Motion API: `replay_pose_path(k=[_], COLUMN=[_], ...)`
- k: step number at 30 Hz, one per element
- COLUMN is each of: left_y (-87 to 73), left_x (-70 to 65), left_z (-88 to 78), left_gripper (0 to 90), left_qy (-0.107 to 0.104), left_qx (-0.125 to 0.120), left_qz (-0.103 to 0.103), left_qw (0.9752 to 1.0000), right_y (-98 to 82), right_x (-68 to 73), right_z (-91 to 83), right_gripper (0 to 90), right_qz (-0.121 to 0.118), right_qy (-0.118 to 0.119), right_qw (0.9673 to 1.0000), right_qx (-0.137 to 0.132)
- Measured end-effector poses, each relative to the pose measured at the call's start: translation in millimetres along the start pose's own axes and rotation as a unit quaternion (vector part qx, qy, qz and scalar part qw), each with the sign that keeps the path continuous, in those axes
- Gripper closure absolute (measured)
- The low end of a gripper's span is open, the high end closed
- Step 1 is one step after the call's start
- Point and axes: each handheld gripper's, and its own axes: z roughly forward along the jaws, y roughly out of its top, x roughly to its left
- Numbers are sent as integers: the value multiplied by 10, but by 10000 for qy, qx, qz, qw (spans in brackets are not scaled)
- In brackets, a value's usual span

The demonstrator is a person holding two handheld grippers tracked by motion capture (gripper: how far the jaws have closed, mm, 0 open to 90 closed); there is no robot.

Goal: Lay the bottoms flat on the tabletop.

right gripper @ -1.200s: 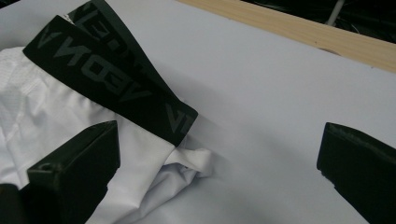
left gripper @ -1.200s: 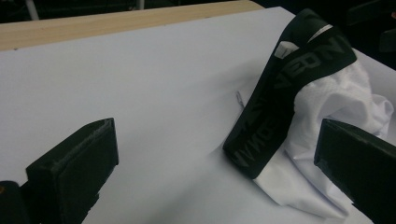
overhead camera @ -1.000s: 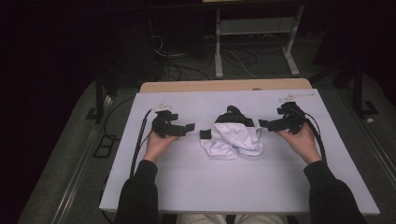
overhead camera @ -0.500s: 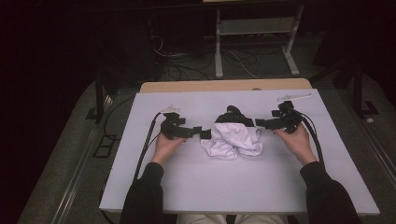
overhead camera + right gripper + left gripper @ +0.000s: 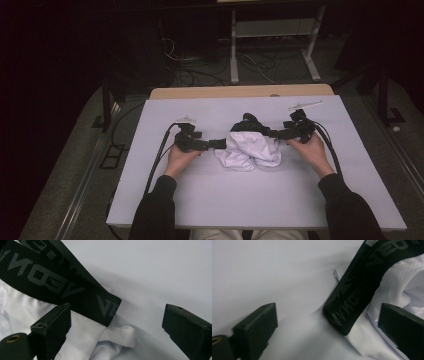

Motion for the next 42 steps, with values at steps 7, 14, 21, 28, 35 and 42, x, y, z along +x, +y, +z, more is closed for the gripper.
replay_pose_path(k=[7,14,21,28,35,42], left_y=[-19,-23,-32,-44,-53,-57], left_x=[-8,-14,-4,-46,-40,-65], left_z=[31,27,36,69,82,102], left_gripper=[154,253,343,477,565,673], left_qy=[-159,-274,-439,-452,-490,-425], left_qx=[80,257,322,415,424,475], left_qz=[-4,-194,-406,-296,-342,-324], left_qw=[9998,9991,9977,9977,9973,9974], right_y=[10,13,14,3,28,19], right_x=[-38,-94,-109,-135,-126,-137], right_z=[44,150,200,233,269,321], right_gripper=[140,155,215,330,420,516], right_qz=[60,266,312,318,201,244], right_qy=[162,390,591,849,983,1044], right_qw=[9998,9988,9976,9958,9947,9937], right_qx=[44,94,157,149,215,334])
